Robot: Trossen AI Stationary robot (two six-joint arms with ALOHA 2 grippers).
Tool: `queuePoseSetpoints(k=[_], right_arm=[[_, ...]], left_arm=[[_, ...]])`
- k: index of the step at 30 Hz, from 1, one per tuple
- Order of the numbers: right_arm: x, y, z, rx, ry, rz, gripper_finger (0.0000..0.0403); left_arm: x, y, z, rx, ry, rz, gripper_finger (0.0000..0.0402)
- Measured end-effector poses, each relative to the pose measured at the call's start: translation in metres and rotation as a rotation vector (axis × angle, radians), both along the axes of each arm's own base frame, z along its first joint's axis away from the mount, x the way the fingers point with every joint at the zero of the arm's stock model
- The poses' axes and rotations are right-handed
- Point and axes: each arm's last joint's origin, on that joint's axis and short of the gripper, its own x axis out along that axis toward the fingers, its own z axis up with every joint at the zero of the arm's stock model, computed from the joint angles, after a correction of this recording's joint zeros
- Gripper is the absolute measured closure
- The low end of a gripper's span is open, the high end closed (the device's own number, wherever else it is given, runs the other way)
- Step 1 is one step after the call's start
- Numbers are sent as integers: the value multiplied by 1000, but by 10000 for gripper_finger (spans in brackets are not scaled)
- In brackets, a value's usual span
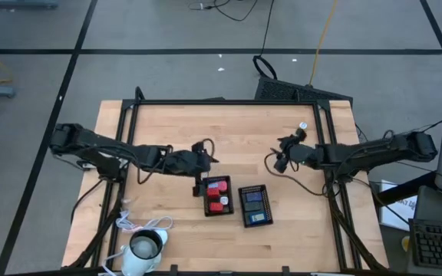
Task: Pick & Place Office items
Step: Put the light green charger adapter into the left basket
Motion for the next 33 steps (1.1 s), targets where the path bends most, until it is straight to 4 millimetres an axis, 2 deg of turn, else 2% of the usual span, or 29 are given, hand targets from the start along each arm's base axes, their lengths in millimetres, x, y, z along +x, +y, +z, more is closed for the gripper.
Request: queuePoseSetpoints(k=[4, 7, 12, 16, 22, 33], right_arm=[[-20, -8, -7, 55, 54, -218, 200], [-33, -14, -21, 95, 74, -355, 200], [-51, -28, -50, 186, 62, -531, 200], [-64, -39, -61, 224, 32, -689, 200], [-74, -54, -68, 220, 6, -815, 200], [-89, -80, -81, 234, -77, -832, 200]], left_arm=[[-14, 18, -26, -63, -80, 85, 73], [-23, 28, -38, -105, -114, 139, 73], [-24, 35, -43, -131, -135, 175, 73], [-24, 35, -42, -117, -141, 167, 73], [-23, 36, -41, -108, -152, 164, 73], [-23, 36, -40, -76, -156, 144, 73]])
